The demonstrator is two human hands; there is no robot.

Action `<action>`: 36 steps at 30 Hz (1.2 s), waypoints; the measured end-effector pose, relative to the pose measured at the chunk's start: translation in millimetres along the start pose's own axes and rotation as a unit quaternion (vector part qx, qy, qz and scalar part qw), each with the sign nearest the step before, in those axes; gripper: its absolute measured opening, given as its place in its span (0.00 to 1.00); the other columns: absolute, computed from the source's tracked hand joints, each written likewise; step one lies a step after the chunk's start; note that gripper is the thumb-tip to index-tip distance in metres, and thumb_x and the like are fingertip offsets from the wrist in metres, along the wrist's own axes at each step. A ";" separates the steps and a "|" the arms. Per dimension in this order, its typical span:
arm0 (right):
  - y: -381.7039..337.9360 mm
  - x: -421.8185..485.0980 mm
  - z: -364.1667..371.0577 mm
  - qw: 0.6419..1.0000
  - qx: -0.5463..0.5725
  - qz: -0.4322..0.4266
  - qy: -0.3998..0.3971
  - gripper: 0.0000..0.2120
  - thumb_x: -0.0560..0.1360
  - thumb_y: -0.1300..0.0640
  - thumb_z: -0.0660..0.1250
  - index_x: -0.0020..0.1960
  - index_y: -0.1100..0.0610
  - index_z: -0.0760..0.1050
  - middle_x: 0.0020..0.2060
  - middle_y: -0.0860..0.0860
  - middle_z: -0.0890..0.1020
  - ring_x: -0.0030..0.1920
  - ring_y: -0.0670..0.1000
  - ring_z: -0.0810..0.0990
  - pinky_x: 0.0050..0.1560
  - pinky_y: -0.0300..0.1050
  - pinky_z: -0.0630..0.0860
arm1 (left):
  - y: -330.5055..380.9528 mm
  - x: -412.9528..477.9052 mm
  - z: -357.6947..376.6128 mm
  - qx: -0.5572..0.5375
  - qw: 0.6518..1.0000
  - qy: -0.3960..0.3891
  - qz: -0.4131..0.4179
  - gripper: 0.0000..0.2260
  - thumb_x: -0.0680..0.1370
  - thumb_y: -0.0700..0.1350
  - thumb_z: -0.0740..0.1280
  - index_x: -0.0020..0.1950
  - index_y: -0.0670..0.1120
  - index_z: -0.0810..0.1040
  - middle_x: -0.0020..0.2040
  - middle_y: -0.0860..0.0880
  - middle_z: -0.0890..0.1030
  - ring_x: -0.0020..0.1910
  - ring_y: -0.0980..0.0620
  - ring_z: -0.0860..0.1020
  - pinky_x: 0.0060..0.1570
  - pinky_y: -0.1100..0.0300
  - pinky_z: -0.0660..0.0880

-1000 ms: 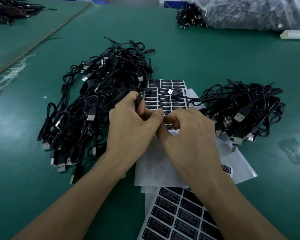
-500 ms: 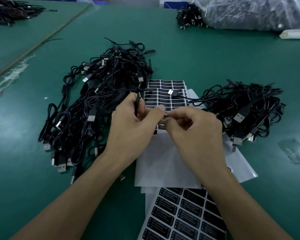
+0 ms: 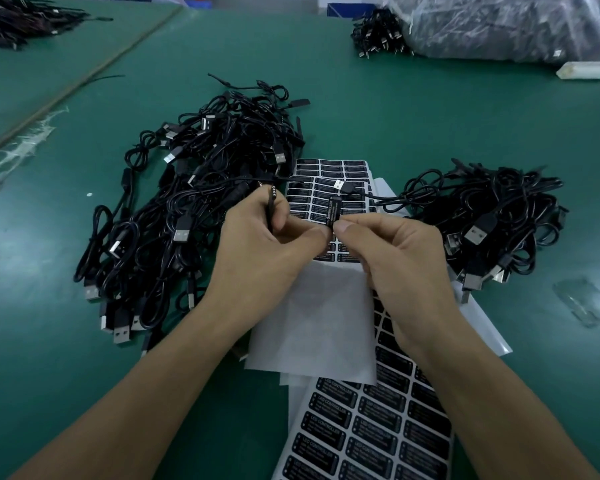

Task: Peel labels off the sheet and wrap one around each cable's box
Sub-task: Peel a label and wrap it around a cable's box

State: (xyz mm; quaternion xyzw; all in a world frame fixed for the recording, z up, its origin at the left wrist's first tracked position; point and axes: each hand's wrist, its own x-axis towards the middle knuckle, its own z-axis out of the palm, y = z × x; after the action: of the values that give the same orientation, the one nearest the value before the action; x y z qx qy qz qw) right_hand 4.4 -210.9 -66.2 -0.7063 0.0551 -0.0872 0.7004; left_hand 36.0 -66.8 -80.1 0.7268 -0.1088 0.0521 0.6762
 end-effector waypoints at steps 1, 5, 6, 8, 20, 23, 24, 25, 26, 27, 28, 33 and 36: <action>0.7 0.3 0.0 1.000 -0.002 -0.001 0.001 0.10 0.75 0.63 0.71 0.39 0.52 0.84 0.26 0.41 0.80 0.27 0.37 0.75 0.32 0.27 0.70 | -0.4 0.2 -0.1 0.004 1.000 -0.003 0.003 0.19 0.70 0.39 0.73 0.37 0.50 0.62 0.35 0.45 0.85 0.37 0.42 0.83 0.38 0.53 0.78; 2.8 0.8 -0.3 1.000 -0.023 -0.013 0.006 0.09 0.74 0.61 0.73 0.39 0.49 0.86 0.35 0.46 0.86 0.36 0.43 0.82 0.40 0.34 0.78 | -0.3 0.1 0.8 0.010 1.000 -0.005 0.007 0.19 0.70 0.37 0.72 0.37 0.50 0.61 0.35 0.48 0.85 0.34 0.51 0.77 0.36 0.58 0.76; 4.0 0.2 -0.5 0.999 -0.041 -0.024 0.013 0.09 0.74 0.60 0.73 0.39 0.47 0.86 0.36 0.47 0.86 0.38 0.47 0.83 0.42 0.36 0.80 | 0.2 0.0 0.9 0.013 1.000 -0.006 0.009 0.19 0.70 0.37 0.72 0.37 0.50 0.61 0.34 0.49 0.84 0.33 0.51 0.76 0.35 0.59 0.74; 6.7 -0.5 -0.3 0.996 -0.078 -0.043 0.027 0.07 0.74 0.58 0.74 0.42 0.46 0.86 0.35 0.46 0.86 0.38 0.52 0.83 0.41 0.39 0.80 | 1.0 -0.2 0.9 0.019 1.000 -0.006 0.013 0.20 0.71 0.35 0.72 0.37 0.50 0.61 0.33 0.48 0.83 0.33 0.51 0.73 0.34 0.60 0.72; -1.4 3.4 -3.9 0.998 -0.055 -0.038 0.018 0.09 0.73 0.62 0.74 0.36 0.52 0.83 0.33 0.56 0.83 0.33 0.45 0.75 0.34 0.32 0.73 | 1.5 -2.7 0.5 0.025 0.999 -0.036 0.014 0.20 0.70 0.36 0.73 0.37 0.49 0.60 0.35 0.45 0.85 0.36 0.46 0.74 0.36 0.54 0.72; -2.0 3.9 -4.9 0.998 -0.040 -0.039 0.039 0.10 0.73 0.63 0.73 0.35 0.53 0.83 0.31 0.57 0.81 0.32 0.44 0.74 0.32 0.32 0.72 | 3.0 -5.2 1.8 0.061 0.998 -0.022 0.007 0.18 0.71 0.47 0.72 0.37 0.49 0.61 0.37 0.49 0.85 0.38 0.43 0.81 0.37 0.46 0.77; -2.0 4.4 -6.0 0.998 -0.019 -0.032 0.055 0.10 0.74 0.62 0.73 0.35 0.53 0.83 0.28 0.53 0.80 0.29 0.43 0.73 0.30 0.30 0.70 | 4.3 -6.6 2.0 0.078 0.997 -0.020 0.006 0.18 0.71 0.53 0.71 0.38 0.48 0.62 0.38 0.49 0.85 0.41 0.42 0.82 0.38 0.43 0.79; -1.8 5.1 -7.6 0.997 0.006 -0.024 0.070 0.09 0.75 0.62 0.72 0.36 0.53 0.83 0.26 0.47 0.78 0.26 0.40 0.71 0.28 0.29 0.68 | 5.7 -8.2 2.3 0.092 0.995 -0.023 0.009 0.18 0.72 0.57 0.68 0.39 0.47 0.63 0.39 0.48 0.84 0.42 0.41 0.82 0.37 0.40 0.79; -2.1 5.8 -9.2 0.996 0.031 -0.015 0.082 0.09 0.76 0.61 0.71 0.38 0.53 0.82 0.26 0.43 0.77 0.25 0.39 0.70 0.27 0.28 0.67 | 6.9 -9.1 2.6 0.101 0.994 -0.031 0.016 0.19 0.73 0.60 0.64 0.40 0.45 0.65 0.40 0.44 0.82 0.42 0.39 0.81 0.36 0.40 0.78; -2.2 6.2 -10.1 0.995 0.051 -0.011 0.086 0.07 0.77 0.61 0.71 0.41 0.53 0.82 0.26 0.41 0.76 0.25 0.39 0.70 0.27 0.29 0.66 | 7.7 -9.6 2.3 0.109 0.993 -0.042 0.025 0.20 0.74 0.61 0.60 0.43 0.43 0.66 0.42 0.40 0.80 0.40 0.38 0.78 0.34 0.42 0.76; -2.5 6.0 -9.8 0.995 0.061 -0.011 0.084 0.06 0.77 0.60 0.70 0.45 0.51 0.82 0.28 0.42 0.77 0.27 0.39 0.71 0.29 0.30 0.67 | 8.2 -9.4 1.6 0.118 0.991 -0.051 0.033 0.22 0.75 0.61 0.56 0.45 0.40 0.68 0.42 0.39 0.78 0.38 0.37 0.75 0.33 0.45 0.74; 0.8 -0.9 -1.0 0.997 0.011 -0.081 0.007 0.21 0.76 0.54 0.72 0.64 0.38 0.71 0.38 0.47 0.84 0.40 0.42 0.81 0.41 0.36 0.76 | 7.3 -7.8 1.6 0.146 0.986 -0.072 0.047 0.16 0.82 0.50 0.54 0.47 0.38 0.69 0.39 0.36 0.74 0.36 0.38 0.71 0.31 0.45 0.69; 1.1 -3.4 2.1 0.996 0.007 -0.092 -0.005 0.25 0.74 0.59 0.74 0.66 0.42 0.71 0.41 0.47 0.86 0.44 0.44 0.85 0.45 0.35 0.79 | 6.0 -7.6 1.3 0.183 0.974 -0.099 0.094 0.12 0.85 0.44 0.58 0.45 0.40 0.72 0.34 0.45 0.74 0.30 0.50 0.69 0.27 0.63 0.66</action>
State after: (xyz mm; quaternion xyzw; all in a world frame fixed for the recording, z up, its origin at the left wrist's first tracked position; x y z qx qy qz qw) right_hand 1.6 -208.2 -67.5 -0.7042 -0.0147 -0.1480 0.6942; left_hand 27.1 -67.9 -76.0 0.8261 -0.2316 0.0617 0.5100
